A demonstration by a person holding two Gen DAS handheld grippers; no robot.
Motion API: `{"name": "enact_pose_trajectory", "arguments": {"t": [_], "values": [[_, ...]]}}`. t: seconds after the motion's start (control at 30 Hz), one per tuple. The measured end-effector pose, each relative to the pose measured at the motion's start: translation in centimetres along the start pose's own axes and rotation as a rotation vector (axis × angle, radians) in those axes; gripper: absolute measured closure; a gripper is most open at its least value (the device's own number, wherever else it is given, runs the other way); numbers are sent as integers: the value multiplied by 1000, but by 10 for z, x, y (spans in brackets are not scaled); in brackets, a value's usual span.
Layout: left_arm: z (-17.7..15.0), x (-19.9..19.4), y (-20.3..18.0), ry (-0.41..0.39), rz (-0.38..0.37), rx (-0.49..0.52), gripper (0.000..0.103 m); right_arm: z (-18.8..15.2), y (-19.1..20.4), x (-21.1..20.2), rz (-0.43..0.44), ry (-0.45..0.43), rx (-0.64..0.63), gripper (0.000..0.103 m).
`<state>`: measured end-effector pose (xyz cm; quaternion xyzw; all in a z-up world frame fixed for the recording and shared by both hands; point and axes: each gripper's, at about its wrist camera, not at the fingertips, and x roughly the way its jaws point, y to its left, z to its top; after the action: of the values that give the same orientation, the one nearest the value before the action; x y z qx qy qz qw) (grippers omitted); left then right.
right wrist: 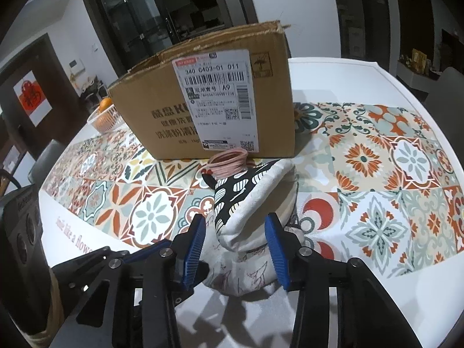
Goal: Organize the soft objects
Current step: 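Grasp the floral pouch with the left tool while the right tool grasps the patterned oven mitt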
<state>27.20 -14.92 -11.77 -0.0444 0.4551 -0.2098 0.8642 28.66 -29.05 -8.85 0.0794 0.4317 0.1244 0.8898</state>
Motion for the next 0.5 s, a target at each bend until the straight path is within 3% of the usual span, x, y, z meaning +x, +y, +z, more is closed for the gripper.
{"name": "enact_pose_trajectory", "arguments": {"t": [0.3, 0.43, 0.5], "values": [[6, 19, 9, 48, -33, -74, 72, 2, 4, 14, 14, 26, -18, 63], [7, 24, 9, 55, -38, -89, 74, 2, 5, 20, 18, 38, -19, 72], [9, 25, 9, 57, -40, -92, 81, 2, 3, 21, 21, 41, -14, 77]]}}
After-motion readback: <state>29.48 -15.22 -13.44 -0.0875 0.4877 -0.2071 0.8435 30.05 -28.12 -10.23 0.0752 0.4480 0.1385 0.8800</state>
